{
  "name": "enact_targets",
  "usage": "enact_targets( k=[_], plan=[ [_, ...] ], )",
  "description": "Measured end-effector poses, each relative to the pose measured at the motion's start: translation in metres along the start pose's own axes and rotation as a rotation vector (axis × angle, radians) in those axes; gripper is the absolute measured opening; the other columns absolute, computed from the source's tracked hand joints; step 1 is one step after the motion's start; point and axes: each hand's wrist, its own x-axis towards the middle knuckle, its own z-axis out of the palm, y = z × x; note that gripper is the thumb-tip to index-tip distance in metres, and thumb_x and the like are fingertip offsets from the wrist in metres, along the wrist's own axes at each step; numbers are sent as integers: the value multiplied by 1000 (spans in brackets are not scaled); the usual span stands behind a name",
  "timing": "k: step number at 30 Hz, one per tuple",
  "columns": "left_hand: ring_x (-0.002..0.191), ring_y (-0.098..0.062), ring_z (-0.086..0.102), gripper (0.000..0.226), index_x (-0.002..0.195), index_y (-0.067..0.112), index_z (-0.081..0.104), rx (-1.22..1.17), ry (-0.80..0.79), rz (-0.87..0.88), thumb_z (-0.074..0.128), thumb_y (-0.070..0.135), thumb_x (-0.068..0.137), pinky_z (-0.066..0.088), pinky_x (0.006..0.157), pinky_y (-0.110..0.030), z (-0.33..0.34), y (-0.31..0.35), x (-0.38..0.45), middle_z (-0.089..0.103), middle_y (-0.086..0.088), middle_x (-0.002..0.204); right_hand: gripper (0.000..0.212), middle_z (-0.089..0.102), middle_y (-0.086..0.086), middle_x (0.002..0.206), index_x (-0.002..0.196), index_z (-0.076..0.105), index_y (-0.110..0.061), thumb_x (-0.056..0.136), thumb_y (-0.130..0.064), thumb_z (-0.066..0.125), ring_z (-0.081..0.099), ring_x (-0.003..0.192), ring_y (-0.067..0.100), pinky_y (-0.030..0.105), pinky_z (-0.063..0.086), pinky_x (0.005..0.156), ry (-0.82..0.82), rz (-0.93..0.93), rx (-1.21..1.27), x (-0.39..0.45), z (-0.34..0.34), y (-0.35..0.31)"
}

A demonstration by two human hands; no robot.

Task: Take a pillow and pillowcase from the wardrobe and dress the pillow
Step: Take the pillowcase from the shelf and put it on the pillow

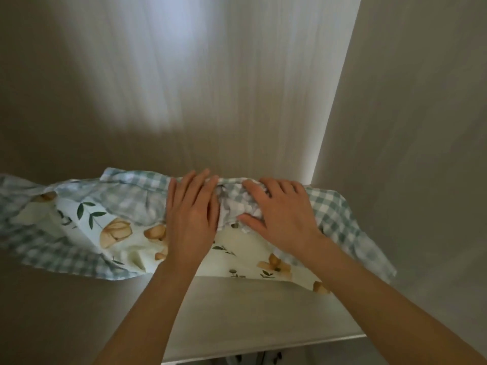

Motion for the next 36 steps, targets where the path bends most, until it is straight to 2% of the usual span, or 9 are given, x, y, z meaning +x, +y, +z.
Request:
enact_targets(
  k=[8, 12, 17, 19, 25, 28, 31, 33, 36],
  plan=[
    [152, -24, 11, 65, 153, 16, 34, -51, -214, -133, 53, 12, 91, 12, 121, -55, 15, -11, -43, 21, -8, 163, 69, 61, 6, 123, 138, 40, -37, 85, -75, 18, 59, 103, 30, 44, 41, 85, -141, 79, -6, 51, 14, 23],
    [153, -21, 1, 61, 155, 22, 28, -94, -390, -335, 51, 23, 99, 5, 122, -53, 25, -20, -66, 10, -6, 166, 73, 61, 8, 123, 137, 42, -33, 84, -77, 19, 58, 108, 32, 49, 44, 90, -297, 153, 119, 81, 21, 34],
    [153, -24, -1, 57, 155, 28, 23, -152, -527, -631, 37, 43, 102, 2, 120, -55, 33, -29, -106, 6, 2, 166, 71, 68, 13, 112, 127, 56, -19, 89, -72, 28, 60, 89, 28, 34, 40, 72, -315, 168, 233, 89, 41, 49],
    [153, -23, -2, 60, 156, 29, 19, -144, -569, -678, 32, 49, 101, 4, 119, -57, 33, -32, -118, 3, 3, 167, 70, 68, 15, 112, 122, 60, -15, 91, -69, 29, 56, 84, 25, 31, 37, 73, -379, 230, 296, 82, 56, 57],
    [152, -22, -13, 62, 156, 27, 18, -110, -590, -743, 28, 52, 100, 2, 120, -56, 29, -45, -137, 1, 3, 166, 47, 62, 15, 126, 123, 63, -20, 101, -44, 29, 58, 109, 27, 25, 36, 85, -658, 427, 594, -42, 143, 43],
    [152, -18, -9, 61, 154, 23, 25, -101, -549, -720, 41, 46, 100, 4, 121, -52, 26, -51, -143, 5, 3, 166, 33, 65, 8, 107, 109, 59, -35, 102, -42, 27, 60, 98, 23, 23, 37, 79, -616, 544, 735, -86, 158, 27],
    [152, -16, -1, 70, 155, 20, 22, -150, -473, -779, 50, 45, 97, 9, 122, -50, 23, -49, -143, 6, 1, 166, 34, 64, 5, 96, 103, 58, -21, 98, -48, 38, 63, 91, 23, 20, 41, 64, -510, 592, 658, -80, 147, 31],
    [152, -20, 8, 73, 155, 18, 23, -183, -399, -839, 54, 45, 94, 15, 121, -52, 23, -45, -142, 10, -2, 165, 35, 61, 12, 114, 120, 54, -13, 96, -38, 46, 59, 101, 28, 32, 50, 77, -408, 579, 518, -67, 134, 35],
    [151, -21, 10, 78, 155, 18, 20, -212, -353, -919, 56, 48, 93, 16, 120, -52, 21, -41, -142, 11, -3, 165, 37, 55, 13, 125, 130, 51, -12, 93, -19, 49, 49, 111, 30, 40, 45, 90, -207, 492, 404, -49, 109, 19]
  ],
)
